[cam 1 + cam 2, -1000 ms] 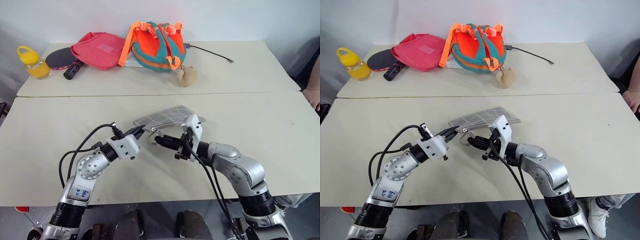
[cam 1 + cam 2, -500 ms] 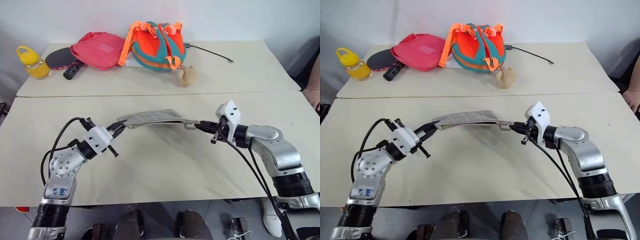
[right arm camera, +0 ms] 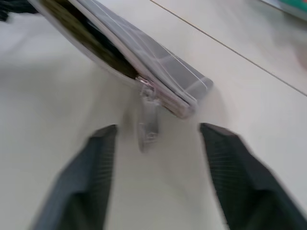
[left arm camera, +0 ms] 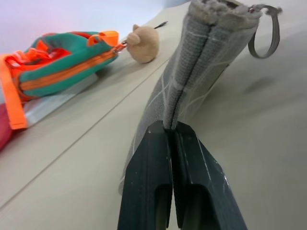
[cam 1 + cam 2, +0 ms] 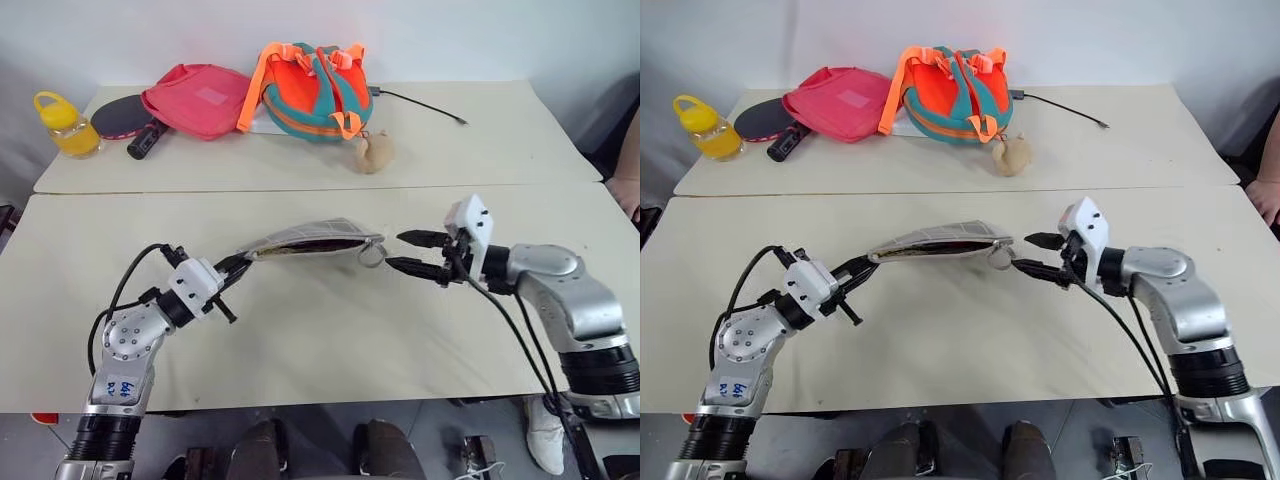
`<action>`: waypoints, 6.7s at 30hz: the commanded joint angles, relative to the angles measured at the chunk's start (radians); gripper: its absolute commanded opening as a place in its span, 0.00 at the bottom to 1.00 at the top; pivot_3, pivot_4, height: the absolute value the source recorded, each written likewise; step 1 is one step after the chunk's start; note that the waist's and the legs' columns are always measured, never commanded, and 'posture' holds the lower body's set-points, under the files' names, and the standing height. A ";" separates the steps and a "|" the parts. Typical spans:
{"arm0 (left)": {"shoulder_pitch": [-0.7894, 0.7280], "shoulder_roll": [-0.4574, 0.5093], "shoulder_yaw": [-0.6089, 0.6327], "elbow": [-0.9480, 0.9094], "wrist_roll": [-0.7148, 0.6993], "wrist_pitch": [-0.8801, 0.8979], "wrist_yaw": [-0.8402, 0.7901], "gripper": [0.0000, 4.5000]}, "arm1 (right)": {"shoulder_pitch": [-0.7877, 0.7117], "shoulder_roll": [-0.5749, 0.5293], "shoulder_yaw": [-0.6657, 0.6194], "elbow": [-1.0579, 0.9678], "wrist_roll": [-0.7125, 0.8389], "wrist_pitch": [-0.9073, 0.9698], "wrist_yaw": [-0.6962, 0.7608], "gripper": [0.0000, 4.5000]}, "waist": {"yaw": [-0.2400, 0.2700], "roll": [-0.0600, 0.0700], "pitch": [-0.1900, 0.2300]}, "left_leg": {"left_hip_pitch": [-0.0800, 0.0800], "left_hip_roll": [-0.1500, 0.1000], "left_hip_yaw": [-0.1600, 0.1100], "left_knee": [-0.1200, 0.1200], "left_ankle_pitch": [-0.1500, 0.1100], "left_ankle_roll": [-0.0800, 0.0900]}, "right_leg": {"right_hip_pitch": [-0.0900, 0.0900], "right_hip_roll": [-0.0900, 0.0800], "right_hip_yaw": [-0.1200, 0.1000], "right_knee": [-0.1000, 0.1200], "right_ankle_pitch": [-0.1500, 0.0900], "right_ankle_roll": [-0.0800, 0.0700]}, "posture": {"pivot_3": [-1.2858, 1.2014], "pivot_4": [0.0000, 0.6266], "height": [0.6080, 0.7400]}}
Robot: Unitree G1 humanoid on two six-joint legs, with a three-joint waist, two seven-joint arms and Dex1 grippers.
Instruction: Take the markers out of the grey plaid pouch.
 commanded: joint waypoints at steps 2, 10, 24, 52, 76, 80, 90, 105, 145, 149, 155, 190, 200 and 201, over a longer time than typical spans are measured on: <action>-0.007 -0.009 -0.006 -0.048 -0.038 0.014 -0.015 0.00 | -0.081 0.049 -0.065 -0.105 0.087 0.007 -0.040 0.68 | -0.003 0.000 0.000 | 0.000 0.000 0.000 0.000 0.000 0.000 | 0.000 0.000 0.000 0.000 0.000 0.000 | 0.52 0.24 1.00; -0.024 -0.032 -0.023 -0.059 -0.035 0.038 -0.016 0.00 | -0.056 0.235 0.166 -0.198 -0.106 -0.089 -0.206 0.07 | 0.002 0.000 0.000 | 0.000 0.000 0.000 0.000 0.000 0.000 | 0.000 0.000 0.000 0.000 0.000 0.000 | 0.52 0.24 1.00; 0.016 -0.056 -0.057 -0.092 -0.026 0.032 -0.030 0.00 | -0.058 0.136 0.295 0.004 -0.508 -0.430 -0.213 0.01 | -0.002 0.000 0.000 | 0.000 0.000 0.000 0.000 0.000 0.000 | 0.000 0.000 0.000 0.000 0.000 0.001 | 0.52 0.24 1.00; 0.015 -0.092 -0.070 -0.142 -0.195 0.200 -0.092 0.00 | -0.130 0.110 0.255 -0.084 -0.461 -0.305 -0.068 0.44 | -0.001 0.000 0.000 | 0.000 0.000 0.000 0.001 0.000 0.000 | 0.000 0.000 0.000 0.000 0.000 0.001 | 0.52 0.24 1.00; -0.001 -0.198 -0.137 -0.243 -0.527 0.794 -0.095 0.00 | -0.308 -0.096 0.433 0.031 -0.557 -0.247 0.310 0.44 | 0.000 -0.001 0.000 | 0.000 -0.001 -0.001 0.002 0.000 0.000 | 0.001 0.000 0.000 0.000 0.000 0.000 | 0.52 0.24 1.00; 0.000 -0.190 -0.139 -0.236 -0.509 0.788 -0.104 0.00 | -0.296 -0.094 0.443 0.059 -0.599 -0.283 0.296 0.44 | 0.000 -0.001 0.000 | 0.000 -0.001 -0.001 0.002 0.000 0.000 | 0.001 0.000 0.000 0.000 0.000 0.000 | 0.52 0.24 1.00; 0.000 -0.201 -0.139 -0.259 -0.504 0.786 -0.091 0.00 | -0.297 -0.090 0.413 0.047 -0.609 -0.302 0.286 0.11 | -0.001 -0.001 0.000 | 0.001 0.000 -0.001 0.002 0.000 0.000 | 0.002 0.000 0.000 0.000 0.000 0.000 | 0.52 0.24 1.00; -0.076 -0.123 -0.040 -0.165 -0.396 0.626 -0.104 0.00 | -0.333 -0.113 0.249 -0.064 -0.420 -0.159 0.335 0.11 | 0.000 -0.001 0.000 | 0.000 0.000 -0.001 0.002 0.000 0.000 | 0.001 0.000 0.000 -0.001 0.000 0.000 | 0.52 0.24 1.00; -0.028 -0.099 0.000 -0.142 -0.360 0.545 -0.136 0.00 | -0.303 -0.136 0.272 0.598 -0.738 -0.653 -0.046 0.11 | -0.007 0.000 0.001 | 0.001 0.000 0.002 0.001 0.000 -0.001 | 0.000 0.000 0.001 0.000 0.000 0.000 | 0.52 0.24 1.00; -0.025 -0.101 0.000 -0.147 -0.359 0.547 -0.135 0.00 | -0.293 -0.122 0.261 0.620 -0.720 -0.657 -0.039 0.19 | -0.006 0.000 0.001 | 0.001 0.000 0.002 0.001 0.000 -0.001 | 0.000 0.000 0.001 0.000 0.000 0.000 | 0.52 0.24 1.00; -0.021 -0.105 -0.004 -0.154 -0.359 0.549 -0.135 0.00 | -0.290 -0.135 0.243 0.606 -0.712 -0.654 -0.014 0.64 | -0.005 0.000 0.001 | 0.001 0.000 0.001 0.001 0.000 -0.001 | 0.001 0.000 0.001 0.000 0.000 0.000 | 0.52 0.24 1.00; -0.066 -0.147 -0.060 -0.287 -0.532 0.835 -0.097 0.00 | -0.307 -0.074 0.256 -0.035 -0.381 -0.244 0.186 0.01 | 0.000 0.001 0.002 | 0.000 -0.001 0.000 0.001 0.000 0.000 | 0.001 0.000 0.001 0.000 0.000 0.000 | 0.52 0.24 1.00; -0.059 -0.170 -0.077 -0.281 -0.634 1.037 -0.068 0.00 | -0.382 -0.167 0.357 -0.049 -0.386 -0.116 0.444 0.01 | -0.002 0.001 0.002 | 0.001 0.000 -0.001 0.001 0.000 -0.001 | 0.001 0.000 0.001 0.000 0.000 0.000 | 0.52 0.24 1.00; -0.058 -0.177 -0.073 -0.280 -0.638 1.043 -0.062 0.00 | -0.397 -0.149 0.361 -0.044 -0.389 -0.096 0.439 0.01 | -0.004 0.001 0.002 | 0.001 0.000 -0.001 0.002 0.000 -0.001 | 0.001 0.000 0.001 0.000 0.000 0.000 | 0.52 0.24 1.00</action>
